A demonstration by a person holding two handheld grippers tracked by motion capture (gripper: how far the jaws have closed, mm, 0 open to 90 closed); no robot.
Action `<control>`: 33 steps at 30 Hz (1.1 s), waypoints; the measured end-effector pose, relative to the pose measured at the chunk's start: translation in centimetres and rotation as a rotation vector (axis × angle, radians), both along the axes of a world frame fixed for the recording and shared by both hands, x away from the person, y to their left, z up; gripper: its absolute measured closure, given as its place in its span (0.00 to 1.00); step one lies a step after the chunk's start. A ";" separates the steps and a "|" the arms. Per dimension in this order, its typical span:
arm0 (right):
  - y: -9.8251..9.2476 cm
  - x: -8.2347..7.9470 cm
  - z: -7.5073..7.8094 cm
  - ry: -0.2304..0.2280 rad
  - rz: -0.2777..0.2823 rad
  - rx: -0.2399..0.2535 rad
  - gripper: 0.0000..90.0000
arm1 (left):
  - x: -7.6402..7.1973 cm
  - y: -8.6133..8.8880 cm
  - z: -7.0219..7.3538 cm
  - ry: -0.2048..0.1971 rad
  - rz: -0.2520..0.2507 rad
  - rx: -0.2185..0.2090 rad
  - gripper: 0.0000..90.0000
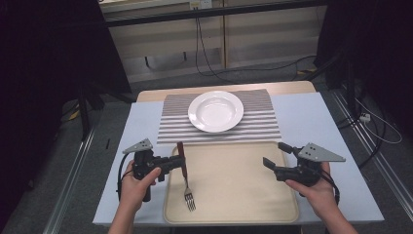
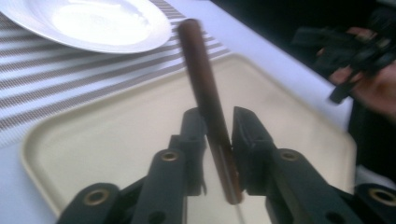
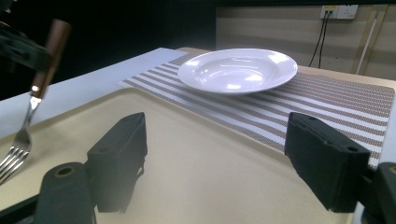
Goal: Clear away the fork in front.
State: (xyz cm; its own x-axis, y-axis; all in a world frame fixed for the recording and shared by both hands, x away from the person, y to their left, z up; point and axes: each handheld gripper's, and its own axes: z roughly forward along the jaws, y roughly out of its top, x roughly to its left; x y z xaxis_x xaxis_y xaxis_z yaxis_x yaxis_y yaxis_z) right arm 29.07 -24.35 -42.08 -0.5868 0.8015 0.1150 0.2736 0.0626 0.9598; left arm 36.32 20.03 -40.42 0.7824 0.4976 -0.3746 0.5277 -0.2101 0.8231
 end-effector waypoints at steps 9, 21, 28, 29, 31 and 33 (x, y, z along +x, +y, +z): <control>-0.6 0.0 0.0 0.002 -0.009 0.021 0.23 | 0.4 -0.2 -2.0 0.004 0.002 0.102 0.76; -0.6 0.1 -0.2 0.007 -0.003 0.015 0.23 | 0.7 0.5 -3.6 0.026 0.069 0.135 0.77; -0.6 0.2 -0.4 0.011 -0.006 0.018 0.23 | 0.4 -0.6 -3.7 0.038 0.044 0.100 0.81; -0.7 0.1 -0.4 0.017 -0.006 0.017 0.23 | 0.4 -0.9 -3.8 0.036 0.040 0.101 0.85; -0.8 0.1 -0.5 0.017 -0.009 0.014 0.23 | 0.5 -1.5 -4.1 0.045 0.031 0.091 0.87; -0.9 0.1 -0.6 0.019 -0.012 0.014 0.23 | 0.6 -2.2 -4.7 0.050 0.010 0.122 0.88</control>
State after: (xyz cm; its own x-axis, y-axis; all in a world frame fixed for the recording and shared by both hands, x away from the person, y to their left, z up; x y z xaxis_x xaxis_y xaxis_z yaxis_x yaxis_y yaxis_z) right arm 29.22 -25.23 -42.64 -0.5743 0.8070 0.1377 0.2927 0.0453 0.9551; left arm 36.95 17.85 -45.11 0.7592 0.5490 -0.3496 0.5699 -0.3014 0.7644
